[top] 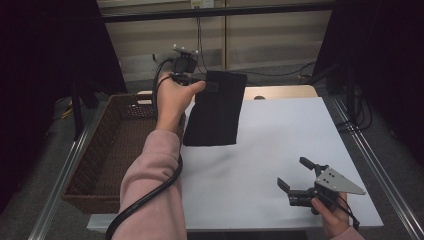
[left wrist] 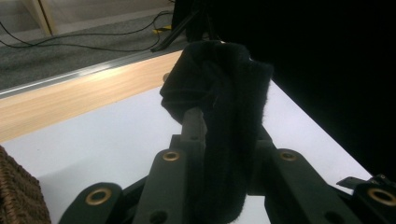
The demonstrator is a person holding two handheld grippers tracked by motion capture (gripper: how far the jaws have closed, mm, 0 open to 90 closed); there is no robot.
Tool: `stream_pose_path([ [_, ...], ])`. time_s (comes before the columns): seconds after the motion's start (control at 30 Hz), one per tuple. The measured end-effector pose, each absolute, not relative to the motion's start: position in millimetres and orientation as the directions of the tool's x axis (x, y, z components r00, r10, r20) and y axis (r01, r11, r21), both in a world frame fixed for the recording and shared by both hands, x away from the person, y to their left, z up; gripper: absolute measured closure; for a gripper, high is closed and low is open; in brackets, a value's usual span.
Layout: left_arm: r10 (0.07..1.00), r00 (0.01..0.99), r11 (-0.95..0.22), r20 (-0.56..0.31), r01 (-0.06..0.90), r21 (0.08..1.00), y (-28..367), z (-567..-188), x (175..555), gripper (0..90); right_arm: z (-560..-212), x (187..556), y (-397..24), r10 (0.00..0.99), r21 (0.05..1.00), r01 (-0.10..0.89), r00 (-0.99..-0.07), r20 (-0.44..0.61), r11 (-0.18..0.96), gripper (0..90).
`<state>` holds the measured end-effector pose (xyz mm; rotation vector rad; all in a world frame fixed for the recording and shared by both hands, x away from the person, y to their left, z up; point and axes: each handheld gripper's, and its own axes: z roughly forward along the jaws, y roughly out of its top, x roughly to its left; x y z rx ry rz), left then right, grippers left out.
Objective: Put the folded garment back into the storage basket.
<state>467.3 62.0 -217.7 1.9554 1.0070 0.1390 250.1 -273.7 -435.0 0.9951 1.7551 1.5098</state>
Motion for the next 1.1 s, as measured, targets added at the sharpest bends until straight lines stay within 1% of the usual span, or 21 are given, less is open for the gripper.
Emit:
stream_pose_path([
  [0.03, 0.695, 0.667, -0.273, -0.268, 0.590, 0.760, 63.6, -215.0, 467.3, 75.6, -435.0, 250.3, -273.8, 0.847, 0.987, 0.147, -0.531, 0.020, 0.069, 1.3],
  [0.5, 0.715, 0.646, -0.252, -0.269, 0.597, 0.762, 78.5, -193.3, 462.1, 75.6, -434.5, 249.0, -273.2, 0.850, 0.985, 0.160, -0.526, 0.025, 0.070, 1.3],
  [0.6, 0.715, 0.649, -0.264, -0.260, 0.595, 0.759, 81.3, -188.4, 461.5, 75.6, -434.1, 248.4, -273.5, 0.854, 0.983, 0.166, -0.520, 0.020, 0.078, 1.3],
  [0.93, 0.725, 0.637, -0.268, -0.261, 0.610, 0.746, 82.9, -171.5, 458.2, 75.6, -434.5, 249.5, -273.0, 0.850, 0.986, 0.151, -0.526, 0.022, 0.068, 1.3],
  [0.97, 0.726, 0.639, -0.270, -0.256, 0.606, 0.748, 82.1, -166.9, 457.0, 75.6, -433.9, 248.5, -273.5, 0.855, 0.984, 0.162, -0.518, 0.018, 0.077, 1.3],
  [1.0, 0.722, 0.644, -0.274, -0.251, 0.601, 0.751, 82.0, -164.4, 456.5, 75.6, -434.5, 249.5, -273.0, 0.850, 0.986, 0.151, -0.526, 0.021, 0.069, 1.3],
  [1.1, 0.722, 0.643, -0.270, -0.256, 0.602, 0.751, 81.7, -159.8, 454.8, 75.6, -433.5, 248.0, -273.6, 0.854, 0.983, 0.165, -0.519, 0.021, 0.076, 1.3],
])
